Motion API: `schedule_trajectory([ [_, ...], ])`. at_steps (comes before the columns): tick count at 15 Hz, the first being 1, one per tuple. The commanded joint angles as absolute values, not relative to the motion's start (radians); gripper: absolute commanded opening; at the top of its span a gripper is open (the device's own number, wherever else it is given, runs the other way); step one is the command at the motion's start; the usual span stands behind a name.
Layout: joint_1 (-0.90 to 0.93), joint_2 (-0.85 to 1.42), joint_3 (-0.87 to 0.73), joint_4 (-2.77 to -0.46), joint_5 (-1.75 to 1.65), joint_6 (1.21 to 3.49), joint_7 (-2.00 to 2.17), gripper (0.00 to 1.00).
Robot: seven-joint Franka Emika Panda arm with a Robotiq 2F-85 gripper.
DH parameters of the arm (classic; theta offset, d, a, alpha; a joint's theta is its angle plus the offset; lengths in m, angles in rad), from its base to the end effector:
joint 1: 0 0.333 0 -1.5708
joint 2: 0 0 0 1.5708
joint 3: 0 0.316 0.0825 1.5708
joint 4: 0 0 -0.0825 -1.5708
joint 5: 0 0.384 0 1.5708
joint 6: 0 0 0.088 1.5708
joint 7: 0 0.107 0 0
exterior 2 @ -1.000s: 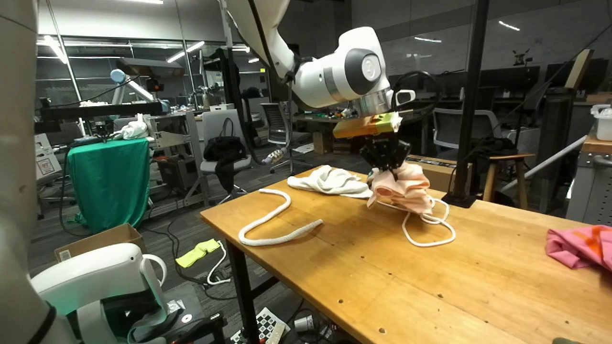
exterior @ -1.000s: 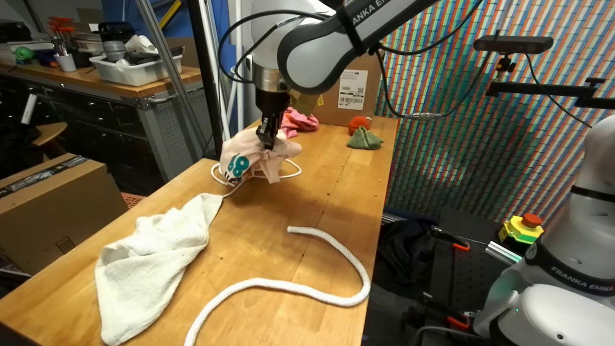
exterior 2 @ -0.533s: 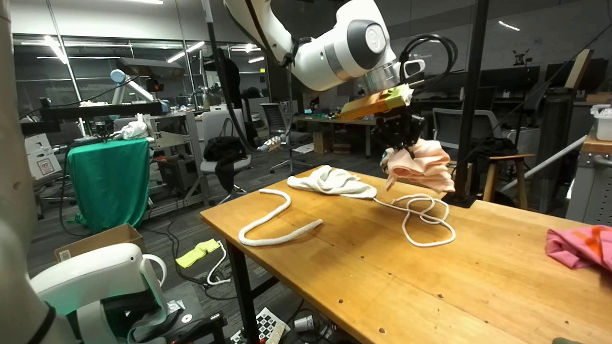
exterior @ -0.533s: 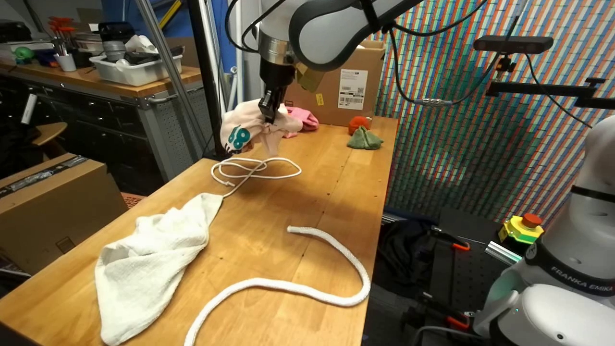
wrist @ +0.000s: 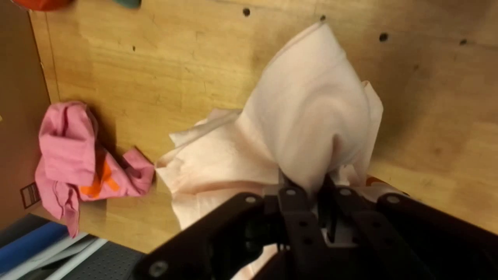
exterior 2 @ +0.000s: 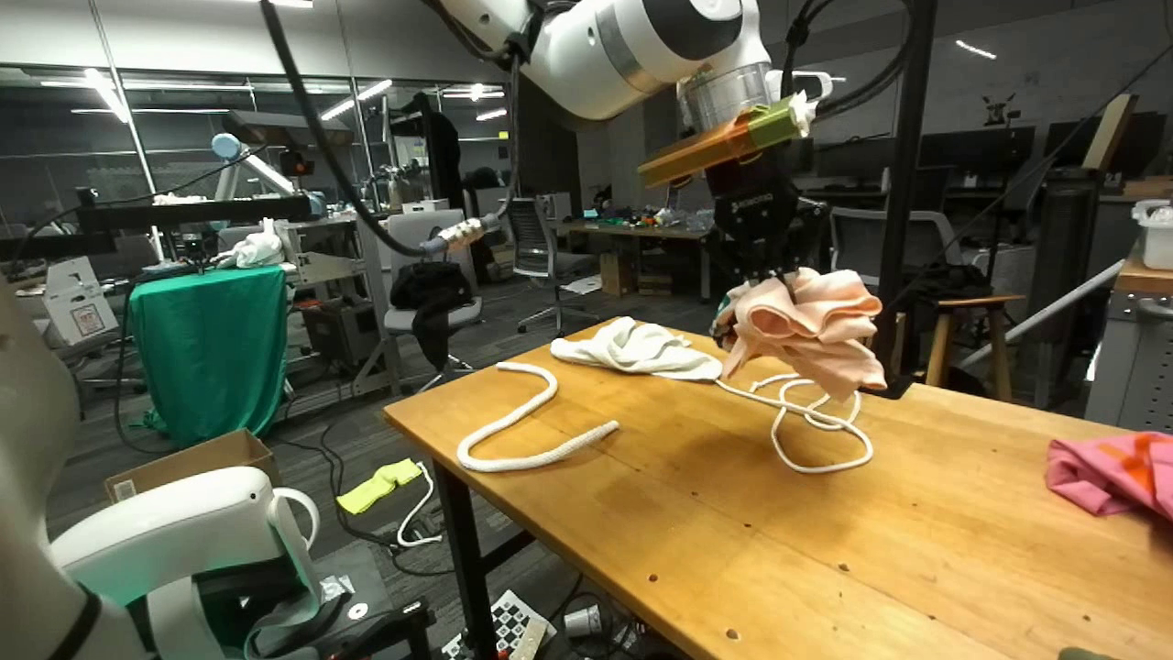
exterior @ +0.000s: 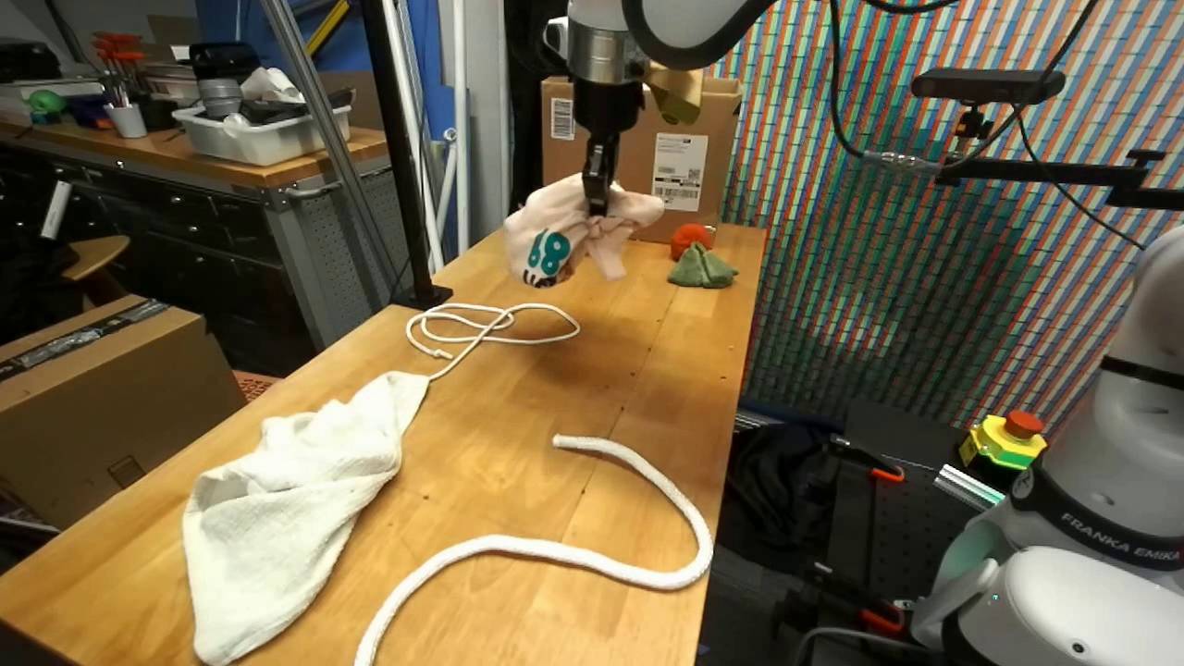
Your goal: Put the clothes, plush toy and rope separately on the table
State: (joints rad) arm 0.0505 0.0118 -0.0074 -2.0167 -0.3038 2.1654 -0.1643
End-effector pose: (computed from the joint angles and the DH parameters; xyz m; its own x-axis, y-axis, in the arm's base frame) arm 0.5697 0.0128 0.4600 0.9298 0.3618 0.0680 0.3297 -0.9006 0.2834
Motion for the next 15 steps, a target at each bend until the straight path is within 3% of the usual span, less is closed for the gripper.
schedule_trajectory([
  [1,0.017,-0.099,-0.014,-2.101,-0.297,2.058,-0.266,0.08],
  [6,-0.008,-0.098,-0.025,-2.155,-0.307,1.962,-0.325,0.08],
  [15,-0.015,0.121,-0.023,-2.199,-0.325,2.071,-0.264,0.08],
])
